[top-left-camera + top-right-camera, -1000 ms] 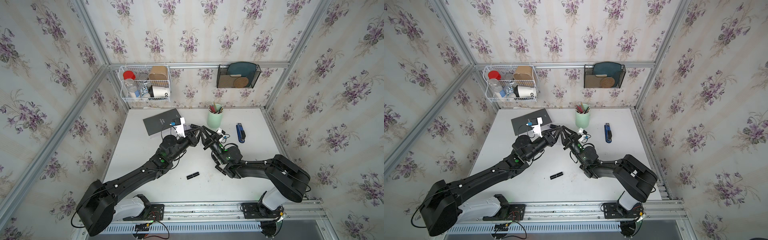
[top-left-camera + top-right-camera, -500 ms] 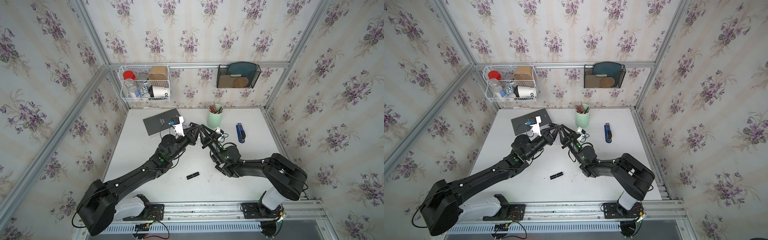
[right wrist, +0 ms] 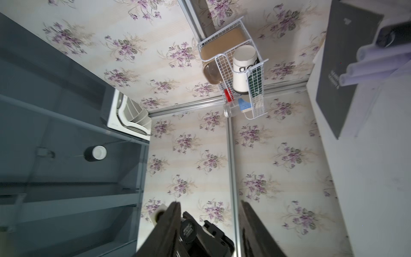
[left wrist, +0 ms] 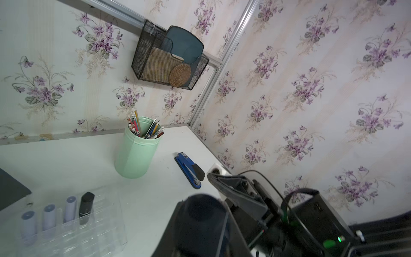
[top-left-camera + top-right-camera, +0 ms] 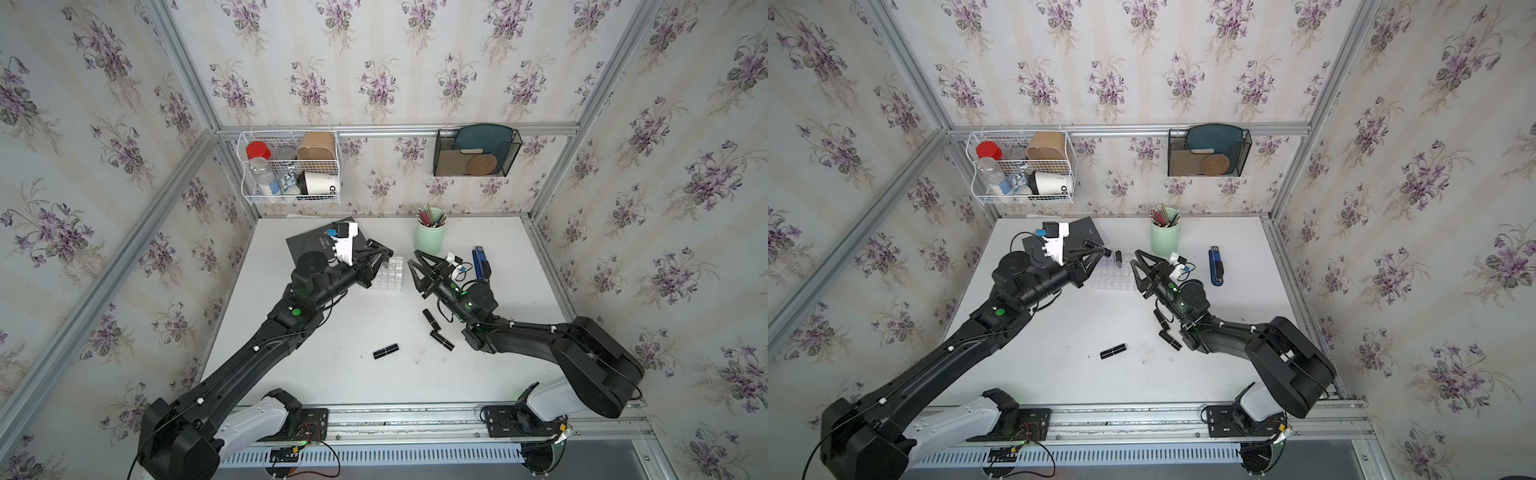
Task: Arrange the lipsticks in the organizer
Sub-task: Pick up the lipstick at the center of the board.
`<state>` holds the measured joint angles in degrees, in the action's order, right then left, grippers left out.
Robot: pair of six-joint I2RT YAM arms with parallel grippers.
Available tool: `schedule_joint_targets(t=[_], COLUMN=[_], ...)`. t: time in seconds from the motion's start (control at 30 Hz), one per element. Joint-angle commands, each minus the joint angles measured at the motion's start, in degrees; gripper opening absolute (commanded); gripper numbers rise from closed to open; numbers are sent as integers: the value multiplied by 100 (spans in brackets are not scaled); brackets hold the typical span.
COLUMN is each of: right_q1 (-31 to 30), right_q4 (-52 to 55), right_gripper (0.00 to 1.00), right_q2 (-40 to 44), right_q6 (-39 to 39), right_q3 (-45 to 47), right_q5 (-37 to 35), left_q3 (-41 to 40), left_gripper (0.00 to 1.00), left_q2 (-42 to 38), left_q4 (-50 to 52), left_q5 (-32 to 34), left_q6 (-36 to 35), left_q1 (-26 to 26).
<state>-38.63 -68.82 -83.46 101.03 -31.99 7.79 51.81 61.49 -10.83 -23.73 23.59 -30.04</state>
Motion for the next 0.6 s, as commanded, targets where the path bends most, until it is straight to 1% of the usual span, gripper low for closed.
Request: schedule_joint_targets(t=[0.0,0.07,0.1,0.17,0.23,0.33,0.4,0.47,0.57], right_q1=[452,484,455,429,433,386,287,165,-27], right_q4=[2639,4203,4901,5876,6522,7585,8133,8386,8472], right_gripper=[48,48,49,49,50,52,53,53,53], right_q2=[609,864,909,975,1044,986,900,836,760], right_q6=[-2347,-3961,-4602,-5568,-6214,-7023,-7328,-7347,-7229], right_q3=[-400,-1073,-1442,-1967,-2339,-2884,-3155,-3326,-3576], right_q5=[1631,1957,2139,2457,2794,3082,3012,2917,2823], left_q3=[683,1109,1233,1422,1601,1867,1999,2045,2085], left_gripper=[0,0,0,0,0,0,0,0,0], left_q2=[122,329,415,568,701,893,1021,1112,1265], left_q4=[2588,3589,3900,4362,4764,5232,5401,5438,5564], left_q5=[-2159,-2620,-2804,-3037,-3176,-3181,-3056,-2877,-2426], left_q6=[-1542,-2228,-2450,-2886,-3285,-3712,-3818,-3843,-3962], left_q1=[305,332,332,332,330,332,319,268,108])
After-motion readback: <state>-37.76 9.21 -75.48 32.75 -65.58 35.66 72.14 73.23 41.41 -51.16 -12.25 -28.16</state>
